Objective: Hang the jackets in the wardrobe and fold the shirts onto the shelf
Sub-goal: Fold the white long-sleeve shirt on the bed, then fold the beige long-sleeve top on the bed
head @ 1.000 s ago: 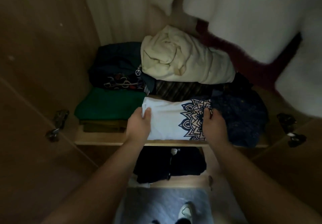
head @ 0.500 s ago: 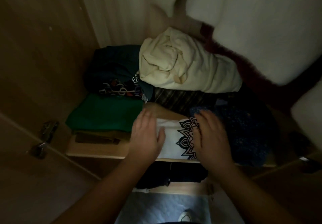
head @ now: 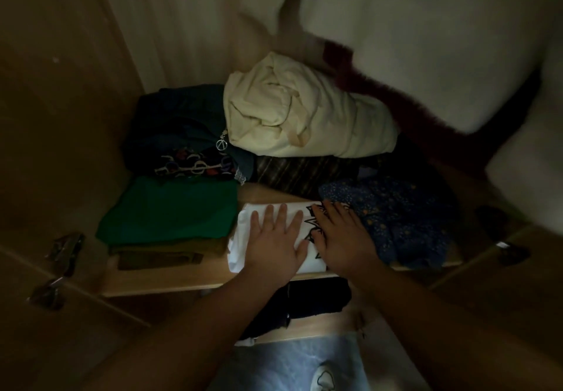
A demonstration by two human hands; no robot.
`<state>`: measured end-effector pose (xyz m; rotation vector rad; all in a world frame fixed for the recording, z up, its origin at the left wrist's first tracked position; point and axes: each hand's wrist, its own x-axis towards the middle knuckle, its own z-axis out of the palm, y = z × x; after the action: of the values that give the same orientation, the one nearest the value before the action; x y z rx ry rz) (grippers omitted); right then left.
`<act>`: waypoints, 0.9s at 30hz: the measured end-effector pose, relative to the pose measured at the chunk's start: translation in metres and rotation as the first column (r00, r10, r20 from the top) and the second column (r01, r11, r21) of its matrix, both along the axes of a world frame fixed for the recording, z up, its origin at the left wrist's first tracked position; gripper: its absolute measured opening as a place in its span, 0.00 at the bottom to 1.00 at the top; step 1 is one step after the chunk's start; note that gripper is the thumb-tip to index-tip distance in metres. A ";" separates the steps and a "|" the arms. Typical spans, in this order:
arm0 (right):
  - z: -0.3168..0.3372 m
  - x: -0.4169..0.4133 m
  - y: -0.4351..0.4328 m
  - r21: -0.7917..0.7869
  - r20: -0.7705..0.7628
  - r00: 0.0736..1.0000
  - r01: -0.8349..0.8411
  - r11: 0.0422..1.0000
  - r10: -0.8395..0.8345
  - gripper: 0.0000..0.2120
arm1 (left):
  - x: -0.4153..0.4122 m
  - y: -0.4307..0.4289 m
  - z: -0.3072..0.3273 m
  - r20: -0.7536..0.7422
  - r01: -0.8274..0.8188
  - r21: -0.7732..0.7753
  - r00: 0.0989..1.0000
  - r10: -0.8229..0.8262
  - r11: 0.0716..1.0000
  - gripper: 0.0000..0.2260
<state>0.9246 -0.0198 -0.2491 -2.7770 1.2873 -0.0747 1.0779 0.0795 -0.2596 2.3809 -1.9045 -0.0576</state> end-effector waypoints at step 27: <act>0.055 -0.430 0.444 -0.087 0.264 0.702 0.700 0.709 -0.661 0.28 | -0.403 0.292 0.041 -0.164 0.692 0.027 0.715 -0.680 0.721 0.31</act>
<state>0.4949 0.4242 -0.1939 -2.1410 2.2597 -0.5454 0.6748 0.3710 -0.2183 1.4973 -2.6317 -0.3577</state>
